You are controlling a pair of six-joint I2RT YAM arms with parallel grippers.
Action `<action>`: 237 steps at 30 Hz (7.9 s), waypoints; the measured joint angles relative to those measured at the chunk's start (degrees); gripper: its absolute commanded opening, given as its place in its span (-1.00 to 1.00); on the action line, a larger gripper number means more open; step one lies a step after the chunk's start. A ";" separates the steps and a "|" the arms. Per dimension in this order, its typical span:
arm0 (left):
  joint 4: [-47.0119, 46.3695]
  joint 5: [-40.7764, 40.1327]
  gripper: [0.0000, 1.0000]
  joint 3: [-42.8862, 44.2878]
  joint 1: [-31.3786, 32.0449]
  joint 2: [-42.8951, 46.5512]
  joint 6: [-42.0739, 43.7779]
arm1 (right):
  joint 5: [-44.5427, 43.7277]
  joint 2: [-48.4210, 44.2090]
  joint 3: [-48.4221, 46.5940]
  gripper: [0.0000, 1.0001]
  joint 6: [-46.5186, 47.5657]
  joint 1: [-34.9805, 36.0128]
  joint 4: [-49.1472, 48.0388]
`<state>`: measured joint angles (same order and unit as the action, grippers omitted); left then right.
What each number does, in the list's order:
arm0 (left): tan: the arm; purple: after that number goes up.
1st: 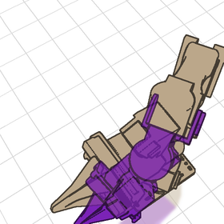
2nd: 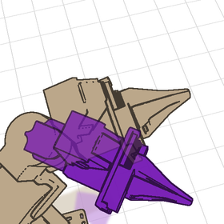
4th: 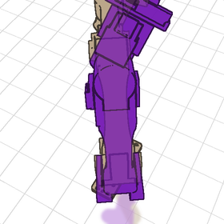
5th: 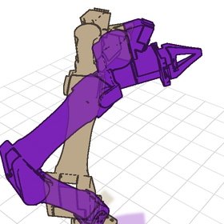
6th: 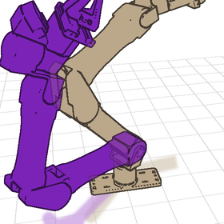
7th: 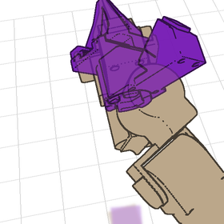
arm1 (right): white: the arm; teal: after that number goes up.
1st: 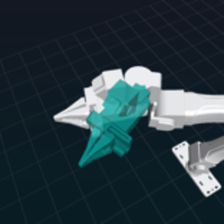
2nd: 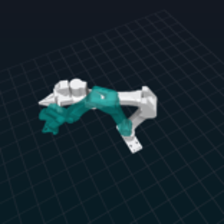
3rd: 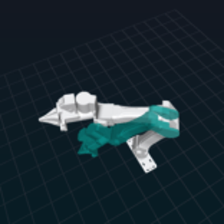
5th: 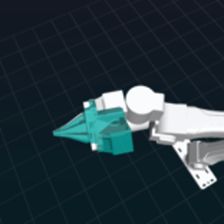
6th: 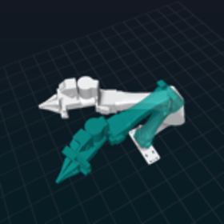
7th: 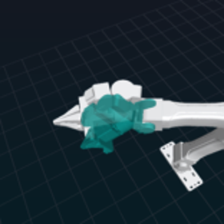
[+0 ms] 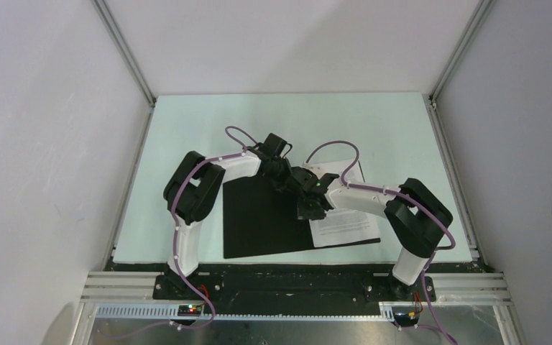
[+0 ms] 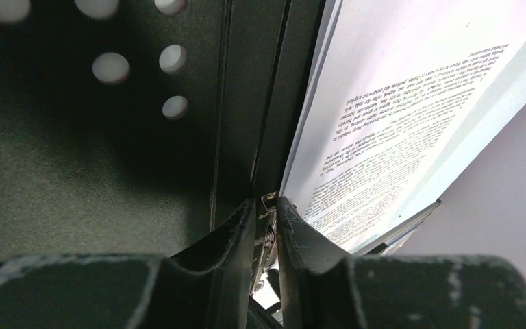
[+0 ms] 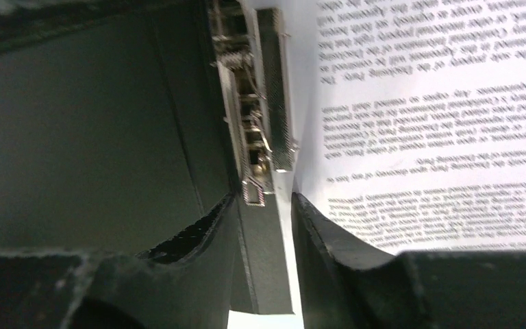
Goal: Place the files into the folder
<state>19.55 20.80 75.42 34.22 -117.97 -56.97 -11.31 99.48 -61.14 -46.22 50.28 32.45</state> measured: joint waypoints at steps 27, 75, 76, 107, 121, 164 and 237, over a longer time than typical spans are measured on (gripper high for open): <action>5.51 -8.02 0.10 -10.80 -13.88 24.79 8.00 | -10.34 9.18 -16.44 -0.45 10.29 0.90 8.02; 7.72 -8.15 0.04 -18.47 -18.01 28.52 9.44 | -10.97 9.27 -13.86 -0.58 4.20 4.31 13.86; 7.72 -8.15 0.04 -18.47 -18.01 28.52 9.44 | -10.73 9.27 -13.62 -0.58 4.20 4.28 13.70; 8.09 -10.16 0.42 -29.55 -23.89 38.12 12.66 | -6.71 10.12 -13.57 -0.64 6.99 2.27 12.83; 9.31 -9.94 0.78 -33.29 -28.20 42.45 16.02 | -4.07 9.46 -13.62 -1.00 10.03 -0.70 12.04; 4.96 15.91 0.99 -29.00 -30.05 54.42 20.72 | 2.69 5.27 -16.57 -1.00 13.33 -6.40 9.44; -20.90 -2.86 0.99 -18.47 -0.42 22.45 2.95 | -3.32 -46.47 13.35 0.74 3.80 -16.46 -3.45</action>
<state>-1.34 17.93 56.95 33.80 -95.53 -54.02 -14.63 53.01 -47.79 -42.41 33.82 28.99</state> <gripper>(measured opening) 0.996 0.854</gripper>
